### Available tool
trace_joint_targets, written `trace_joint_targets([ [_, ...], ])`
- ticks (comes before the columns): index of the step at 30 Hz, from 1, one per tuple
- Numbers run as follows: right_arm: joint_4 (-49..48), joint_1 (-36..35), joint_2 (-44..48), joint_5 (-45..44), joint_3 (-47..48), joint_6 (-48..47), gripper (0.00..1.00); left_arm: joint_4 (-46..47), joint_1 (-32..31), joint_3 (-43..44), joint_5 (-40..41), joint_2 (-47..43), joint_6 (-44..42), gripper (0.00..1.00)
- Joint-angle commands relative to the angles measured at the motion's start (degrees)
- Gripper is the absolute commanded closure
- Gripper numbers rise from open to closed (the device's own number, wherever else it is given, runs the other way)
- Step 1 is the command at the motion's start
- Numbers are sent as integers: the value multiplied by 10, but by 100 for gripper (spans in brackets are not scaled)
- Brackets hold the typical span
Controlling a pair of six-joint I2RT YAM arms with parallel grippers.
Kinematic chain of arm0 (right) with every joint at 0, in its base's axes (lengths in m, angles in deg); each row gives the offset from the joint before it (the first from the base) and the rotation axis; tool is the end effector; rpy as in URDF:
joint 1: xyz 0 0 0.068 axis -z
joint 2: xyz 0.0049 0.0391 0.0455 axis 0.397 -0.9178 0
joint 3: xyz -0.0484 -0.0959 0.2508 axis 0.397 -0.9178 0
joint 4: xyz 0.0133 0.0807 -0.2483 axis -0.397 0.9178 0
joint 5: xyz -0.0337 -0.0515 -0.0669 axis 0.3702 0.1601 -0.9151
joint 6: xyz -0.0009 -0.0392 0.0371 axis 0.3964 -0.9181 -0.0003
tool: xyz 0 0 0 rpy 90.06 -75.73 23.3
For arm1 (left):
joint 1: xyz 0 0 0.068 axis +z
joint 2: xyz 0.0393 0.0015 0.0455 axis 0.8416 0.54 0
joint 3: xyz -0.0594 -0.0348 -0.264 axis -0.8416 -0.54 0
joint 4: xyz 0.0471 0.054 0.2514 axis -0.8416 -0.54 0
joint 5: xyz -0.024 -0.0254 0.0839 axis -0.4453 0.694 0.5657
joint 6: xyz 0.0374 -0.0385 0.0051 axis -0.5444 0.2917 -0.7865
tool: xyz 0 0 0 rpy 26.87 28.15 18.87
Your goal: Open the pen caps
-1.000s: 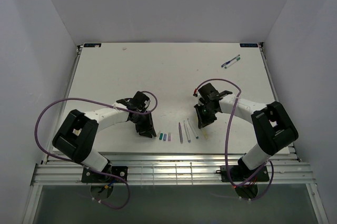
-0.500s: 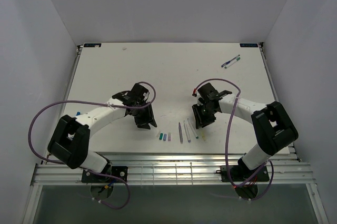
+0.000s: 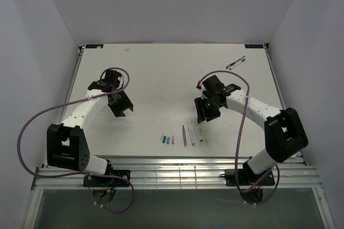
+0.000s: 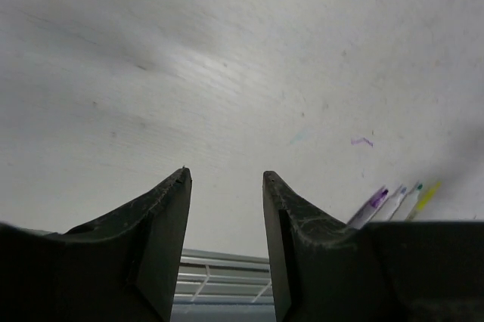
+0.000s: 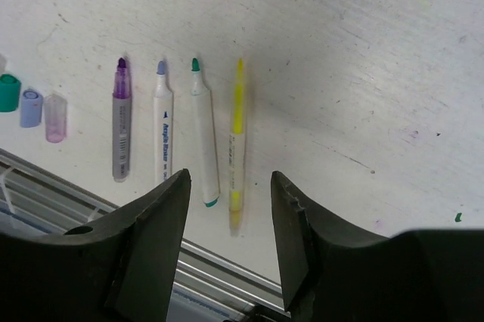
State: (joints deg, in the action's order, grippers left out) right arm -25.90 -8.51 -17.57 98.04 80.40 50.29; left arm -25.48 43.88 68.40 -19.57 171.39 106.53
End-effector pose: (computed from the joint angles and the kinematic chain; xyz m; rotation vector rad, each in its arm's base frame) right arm 0.2520 0.1628 0.2025 -0.5176 2.7557 0.3931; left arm 0.2573 -0.0628 0.2332 -0.7204 2.7936 -0.2496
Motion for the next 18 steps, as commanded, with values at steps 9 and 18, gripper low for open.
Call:
trace_joint_targets([
  [9, 103, -7, 51, 44, 60, 6, 46, -33, 248, 32, 114, -8, 5, 43],
  [18, 118, -16, 52, 78, 65, 1, 45, 8, 357, 37, 188, 9, -66, 40],
])
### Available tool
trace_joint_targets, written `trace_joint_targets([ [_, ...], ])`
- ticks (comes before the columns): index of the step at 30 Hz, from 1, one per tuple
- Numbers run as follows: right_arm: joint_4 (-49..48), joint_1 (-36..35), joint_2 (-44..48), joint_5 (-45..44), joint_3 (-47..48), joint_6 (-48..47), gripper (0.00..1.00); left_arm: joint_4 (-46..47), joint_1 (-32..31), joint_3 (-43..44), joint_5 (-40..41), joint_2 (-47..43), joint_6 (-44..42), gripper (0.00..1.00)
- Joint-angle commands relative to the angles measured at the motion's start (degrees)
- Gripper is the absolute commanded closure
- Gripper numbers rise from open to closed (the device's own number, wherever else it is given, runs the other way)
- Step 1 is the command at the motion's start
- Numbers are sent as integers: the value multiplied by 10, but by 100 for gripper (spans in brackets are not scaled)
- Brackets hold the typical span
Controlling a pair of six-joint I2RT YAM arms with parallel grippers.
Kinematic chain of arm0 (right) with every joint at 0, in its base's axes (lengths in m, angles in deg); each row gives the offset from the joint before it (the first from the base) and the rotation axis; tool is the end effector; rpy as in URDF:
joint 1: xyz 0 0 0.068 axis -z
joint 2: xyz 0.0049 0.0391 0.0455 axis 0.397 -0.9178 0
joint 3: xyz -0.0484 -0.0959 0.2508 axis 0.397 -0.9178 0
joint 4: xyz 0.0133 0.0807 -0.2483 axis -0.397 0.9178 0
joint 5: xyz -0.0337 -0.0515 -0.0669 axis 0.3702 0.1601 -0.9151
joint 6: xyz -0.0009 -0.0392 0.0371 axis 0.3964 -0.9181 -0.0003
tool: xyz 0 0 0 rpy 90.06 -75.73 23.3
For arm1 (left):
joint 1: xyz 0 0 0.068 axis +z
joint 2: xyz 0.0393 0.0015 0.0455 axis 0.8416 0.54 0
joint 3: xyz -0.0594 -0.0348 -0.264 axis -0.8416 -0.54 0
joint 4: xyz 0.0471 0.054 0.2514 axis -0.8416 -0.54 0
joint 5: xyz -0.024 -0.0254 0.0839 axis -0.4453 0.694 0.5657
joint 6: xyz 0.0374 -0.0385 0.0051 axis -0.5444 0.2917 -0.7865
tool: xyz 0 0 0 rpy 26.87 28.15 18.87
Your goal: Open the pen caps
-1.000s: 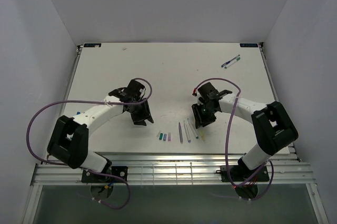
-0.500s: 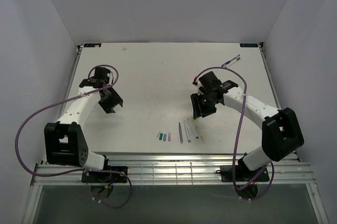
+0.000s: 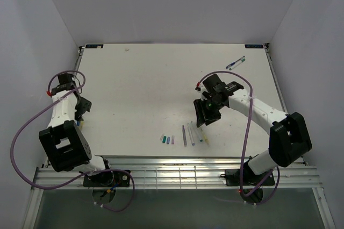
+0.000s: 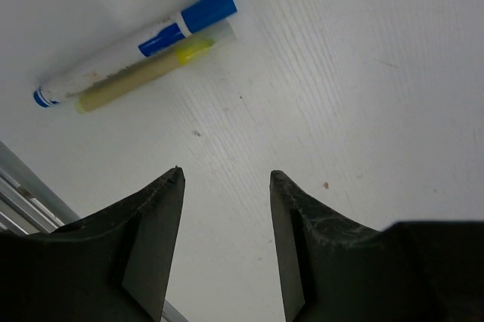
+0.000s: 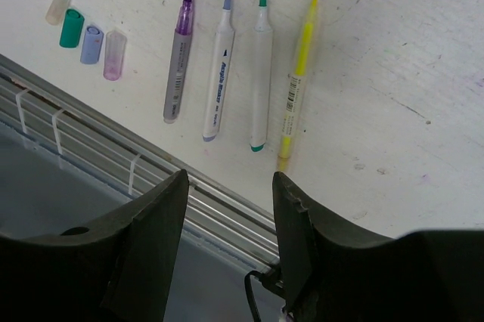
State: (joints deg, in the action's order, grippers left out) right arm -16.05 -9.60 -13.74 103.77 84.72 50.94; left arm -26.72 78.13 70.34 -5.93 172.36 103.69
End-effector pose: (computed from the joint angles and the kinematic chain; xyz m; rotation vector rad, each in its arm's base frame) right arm 0.2362 0.1635 0.2361 -0.5608 2.7998 0.5227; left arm 0.2491 0.1023 0.2386 -1.4561 2.4062 0.2124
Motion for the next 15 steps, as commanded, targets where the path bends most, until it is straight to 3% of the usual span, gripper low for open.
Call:
trace_joint_targets([
  [1, 19, -5, 13, 25, 23, -6, 45, 25, 20, 18, 75, 0, -43, 40],
  [8, 22, -14, 10, 40, 24, -5, 45, 55, 62, 21, 88, 24, -105, 37],
  [15, 17, -20, 10, 45, 11, -8, 45, 124, 70, -10, 27, 18, -190, 37],
])
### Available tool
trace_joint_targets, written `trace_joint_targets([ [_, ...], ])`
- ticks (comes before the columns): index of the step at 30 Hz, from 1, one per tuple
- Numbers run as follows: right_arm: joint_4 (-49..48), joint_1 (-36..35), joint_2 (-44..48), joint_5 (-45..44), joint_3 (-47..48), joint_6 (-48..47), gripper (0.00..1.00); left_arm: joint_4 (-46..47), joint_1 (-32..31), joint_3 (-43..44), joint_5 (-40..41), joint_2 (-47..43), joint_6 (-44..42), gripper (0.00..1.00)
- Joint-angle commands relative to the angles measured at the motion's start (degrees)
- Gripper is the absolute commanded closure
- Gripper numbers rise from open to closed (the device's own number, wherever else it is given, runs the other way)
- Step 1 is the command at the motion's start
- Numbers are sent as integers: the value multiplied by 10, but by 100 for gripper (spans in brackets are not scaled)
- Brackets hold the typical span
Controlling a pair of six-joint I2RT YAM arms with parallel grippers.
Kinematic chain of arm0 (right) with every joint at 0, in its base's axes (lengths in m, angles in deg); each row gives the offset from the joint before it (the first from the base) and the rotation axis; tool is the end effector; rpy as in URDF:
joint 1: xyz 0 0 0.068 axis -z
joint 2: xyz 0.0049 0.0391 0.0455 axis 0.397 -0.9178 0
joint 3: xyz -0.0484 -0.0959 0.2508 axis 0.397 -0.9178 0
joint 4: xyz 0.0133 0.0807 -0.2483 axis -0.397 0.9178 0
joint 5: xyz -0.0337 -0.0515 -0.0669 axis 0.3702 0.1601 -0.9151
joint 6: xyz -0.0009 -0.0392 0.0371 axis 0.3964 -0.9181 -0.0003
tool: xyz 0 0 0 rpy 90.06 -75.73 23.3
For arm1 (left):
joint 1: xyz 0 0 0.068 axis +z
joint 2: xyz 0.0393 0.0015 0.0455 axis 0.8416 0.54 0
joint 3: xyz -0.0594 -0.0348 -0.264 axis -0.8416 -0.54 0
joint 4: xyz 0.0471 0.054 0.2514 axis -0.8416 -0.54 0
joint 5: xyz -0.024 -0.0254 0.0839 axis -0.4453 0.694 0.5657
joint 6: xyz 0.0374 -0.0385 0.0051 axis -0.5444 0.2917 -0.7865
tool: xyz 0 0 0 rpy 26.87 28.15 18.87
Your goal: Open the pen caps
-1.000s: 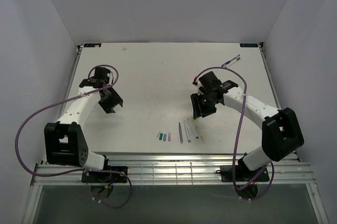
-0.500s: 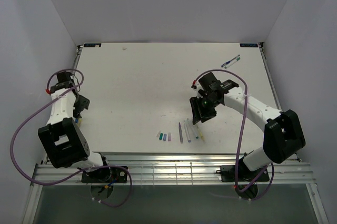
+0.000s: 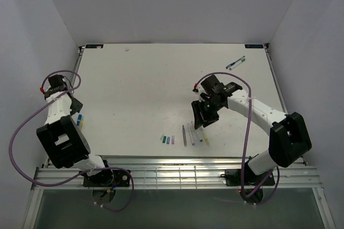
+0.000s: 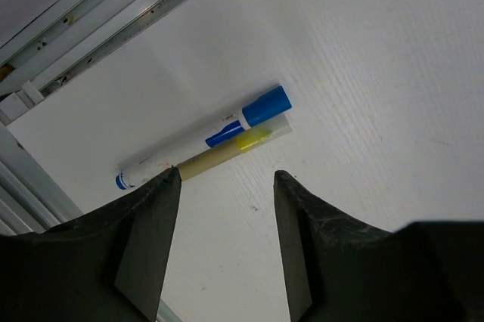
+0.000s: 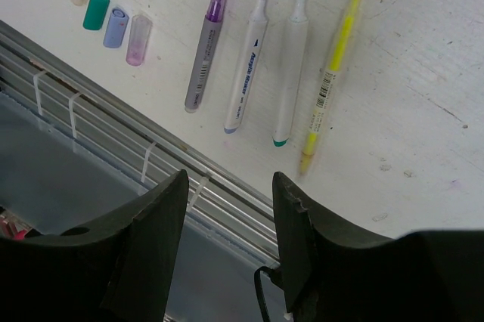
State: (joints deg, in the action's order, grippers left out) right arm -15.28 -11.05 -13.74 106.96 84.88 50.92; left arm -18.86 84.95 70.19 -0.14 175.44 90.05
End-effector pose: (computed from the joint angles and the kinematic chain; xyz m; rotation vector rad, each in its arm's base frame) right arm 0.2299 0.1704 0.2369 -0.6138 2.8122 0.5995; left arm 0.2512 0.1435 0.2296 -1.3116 2.4090 0.4252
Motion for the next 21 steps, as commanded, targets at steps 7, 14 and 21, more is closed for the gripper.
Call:
trace_joint_targets([
  [7, 11, -9, 2, 12, 20, -10, 45, 82, 4, -17, -105, -3, -105, 37],
  [14, 3, -10, -4, 15, 14, -9, 45, 82, 12, -28, -111, 13, -134, 37],
  [21, 2, -13, -16, 18, 23, -10, 45, 93, 30, -46, -134, 16, -161, 37],
])
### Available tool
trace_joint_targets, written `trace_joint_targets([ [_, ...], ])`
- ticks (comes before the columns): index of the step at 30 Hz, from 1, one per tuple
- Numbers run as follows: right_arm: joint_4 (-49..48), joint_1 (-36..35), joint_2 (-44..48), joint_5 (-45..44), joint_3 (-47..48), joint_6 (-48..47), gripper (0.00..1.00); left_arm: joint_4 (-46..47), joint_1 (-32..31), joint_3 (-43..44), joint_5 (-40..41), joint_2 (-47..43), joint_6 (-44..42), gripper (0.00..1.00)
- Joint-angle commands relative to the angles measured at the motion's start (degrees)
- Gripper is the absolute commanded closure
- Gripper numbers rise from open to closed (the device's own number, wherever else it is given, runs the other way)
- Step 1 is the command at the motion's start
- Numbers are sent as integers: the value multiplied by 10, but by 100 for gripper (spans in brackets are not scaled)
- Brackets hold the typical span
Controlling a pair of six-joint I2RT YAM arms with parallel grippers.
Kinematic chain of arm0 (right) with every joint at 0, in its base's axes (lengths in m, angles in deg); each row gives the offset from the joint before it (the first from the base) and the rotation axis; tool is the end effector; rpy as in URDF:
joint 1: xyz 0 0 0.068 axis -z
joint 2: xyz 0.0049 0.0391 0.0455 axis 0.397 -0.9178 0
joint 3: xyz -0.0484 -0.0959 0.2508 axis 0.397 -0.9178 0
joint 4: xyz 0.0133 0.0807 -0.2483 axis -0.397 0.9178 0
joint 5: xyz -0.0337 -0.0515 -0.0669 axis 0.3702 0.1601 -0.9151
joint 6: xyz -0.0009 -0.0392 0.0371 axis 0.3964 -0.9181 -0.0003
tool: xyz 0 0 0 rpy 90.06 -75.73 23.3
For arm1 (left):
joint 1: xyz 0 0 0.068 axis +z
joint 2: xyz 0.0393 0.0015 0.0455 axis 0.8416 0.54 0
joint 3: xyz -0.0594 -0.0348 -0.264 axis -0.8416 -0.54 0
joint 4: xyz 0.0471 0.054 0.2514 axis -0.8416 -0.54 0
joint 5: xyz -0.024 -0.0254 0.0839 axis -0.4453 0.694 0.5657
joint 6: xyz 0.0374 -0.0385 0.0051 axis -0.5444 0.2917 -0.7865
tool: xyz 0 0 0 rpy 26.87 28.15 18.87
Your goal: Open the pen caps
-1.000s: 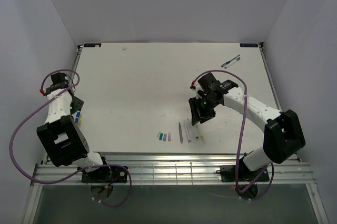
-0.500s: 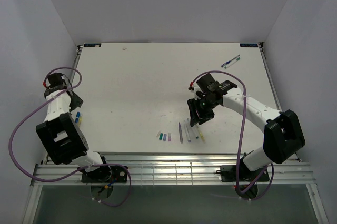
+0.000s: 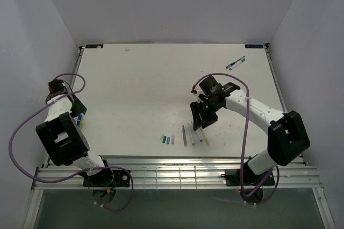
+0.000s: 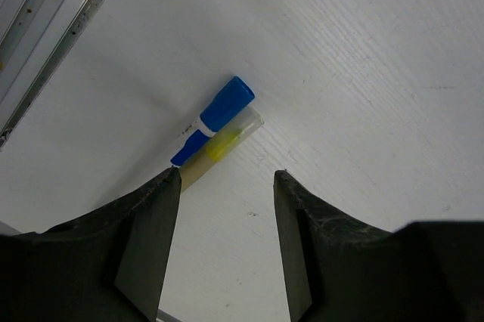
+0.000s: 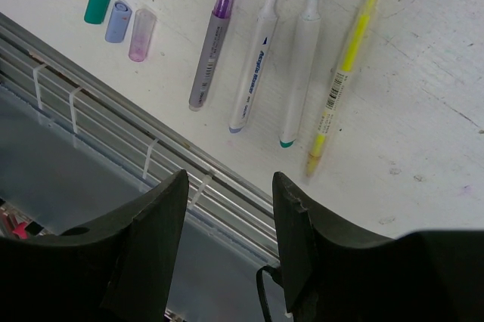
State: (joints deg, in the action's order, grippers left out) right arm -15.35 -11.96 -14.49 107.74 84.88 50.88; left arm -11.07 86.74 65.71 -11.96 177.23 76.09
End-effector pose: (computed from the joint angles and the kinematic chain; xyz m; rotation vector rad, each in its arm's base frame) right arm 0.2283 0.1753 0.2336 -0.6416 2.8229 0.6164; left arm 0.2543 0.1474 0.2030 -1.0037 2.5624 0.2153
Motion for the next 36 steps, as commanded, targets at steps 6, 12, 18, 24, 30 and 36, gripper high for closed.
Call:
trace_joint_targets([
  [6, 1, -7, -12, 11, 24, -10, 45, 21, 26, -14, -9, -2, -34, 38],
  [12, -2, -9, -12, 11, 22, -10, 45, 29, 26, -25, 10, -8, -42, 38],
  [18, -4, -11, -11, 8, 18, -11, 45, 24, 27, -20, 4, -12, -39, 35],
  [24, -5, -12, -8, 5, 15, -13, 45, 12, 35, -16, -31, -6, -33, 34],
  [30, -5, -12, -5, 0, 10, -15, 45, 12, 36, -18, -40, -10, -34, 30],
  [36, -6, -13, -3, -2, 9, -17, 45, 11, 36, -20, -21, -17, -30, 9],
])
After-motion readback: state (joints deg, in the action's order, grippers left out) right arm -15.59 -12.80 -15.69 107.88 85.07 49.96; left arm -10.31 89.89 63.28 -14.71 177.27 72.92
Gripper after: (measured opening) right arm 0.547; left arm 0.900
